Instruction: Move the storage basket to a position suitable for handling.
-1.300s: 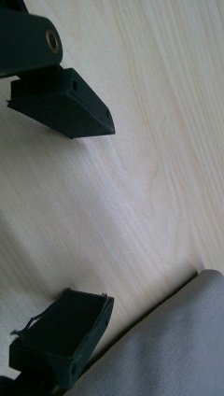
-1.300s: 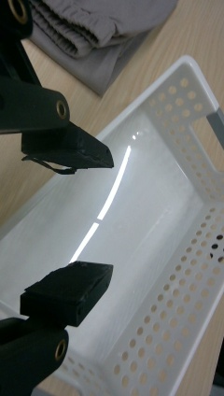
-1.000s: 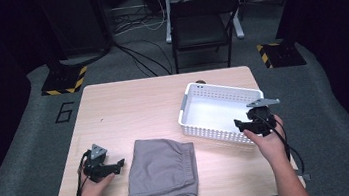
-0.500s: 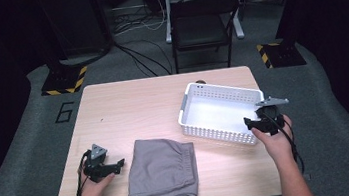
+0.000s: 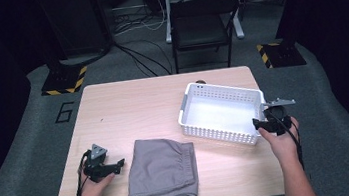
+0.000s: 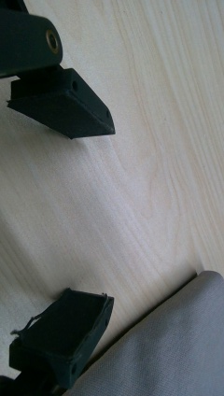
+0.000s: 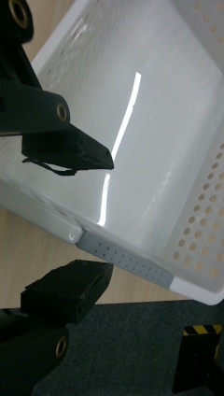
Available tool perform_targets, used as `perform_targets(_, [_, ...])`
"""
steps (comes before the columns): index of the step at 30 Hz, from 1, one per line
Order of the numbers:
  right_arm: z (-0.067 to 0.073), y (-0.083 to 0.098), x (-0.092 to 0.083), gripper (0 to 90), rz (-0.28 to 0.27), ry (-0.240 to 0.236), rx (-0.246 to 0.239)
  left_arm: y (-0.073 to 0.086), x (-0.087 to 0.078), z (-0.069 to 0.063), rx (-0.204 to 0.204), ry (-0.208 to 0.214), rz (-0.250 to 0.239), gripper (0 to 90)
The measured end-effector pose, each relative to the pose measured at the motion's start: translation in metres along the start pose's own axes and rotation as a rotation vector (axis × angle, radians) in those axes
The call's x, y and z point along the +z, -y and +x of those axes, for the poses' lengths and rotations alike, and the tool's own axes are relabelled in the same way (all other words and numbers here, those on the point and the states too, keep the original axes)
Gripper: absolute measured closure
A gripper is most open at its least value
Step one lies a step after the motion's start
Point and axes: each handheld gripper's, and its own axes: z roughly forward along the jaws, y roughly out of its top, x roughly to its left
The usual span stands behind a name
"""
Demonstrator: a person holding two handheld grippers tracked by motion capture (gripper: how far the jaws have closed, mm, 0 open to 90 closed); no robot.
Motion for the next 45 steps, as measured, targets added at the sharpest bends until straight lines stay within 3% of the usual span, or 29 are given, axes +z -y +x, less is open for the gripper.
perform_targets(7, [-0.005, 0.005, 0.005, 47.9, 0.046, 0.008, 0.052, 0.000, 0.000, 0.000, 0.000, -0.001, 0.000, 14.8])
perform_targets(10, [-0.007, 0.007, 0.008, 49.9, 0.062, -0.014, 0.081, 0.000, 0.000, 0.000, 0.000, -0.001, 0.000, 14.8])
perform_targets(19, [-0.001, 0.003, 0.017, 50.3, 0.113, -0.032, 0.122, 0.001, 0.001, -0.001, -0.004, -0.006, -0.015, 14.8])
perform_targets(22, [0.003, 0.001, 0.020, 50.0, 0.115, -0.039, 0.120, 0.001, 0.001, -0.001, 0.001, -0.005, -0.010, 14.8])
perform_targets(27, [0.016, -0.008, 0.028, 50.1, 0.119, -0.041, 0.061, 0.001, 0.001, -0.001, 0.002, -0.002, -0.014, 14.8])
perform_targets(29, [0.022, -0.011, 0.031, 55.9, 0.117, -0.037, 0.038, 0.001, 0.001, -0.001, 0.002, -0.002, -0.014, 14.8])
perform_targets(36, [0.027, -0.018, 0.038, 57.7, 0.103, -0.069, 0.061, 0.001, 0.001, -0.001, 0.003, -0.002, -0.014, 14.7])
perform_targets(45, [0.041, -0.033, 0.051, 59.0, 0.114, -0.097, 0.047, 0.001, 0.001, -0.001, 0.002, -0.002, -0.015, 14.7])
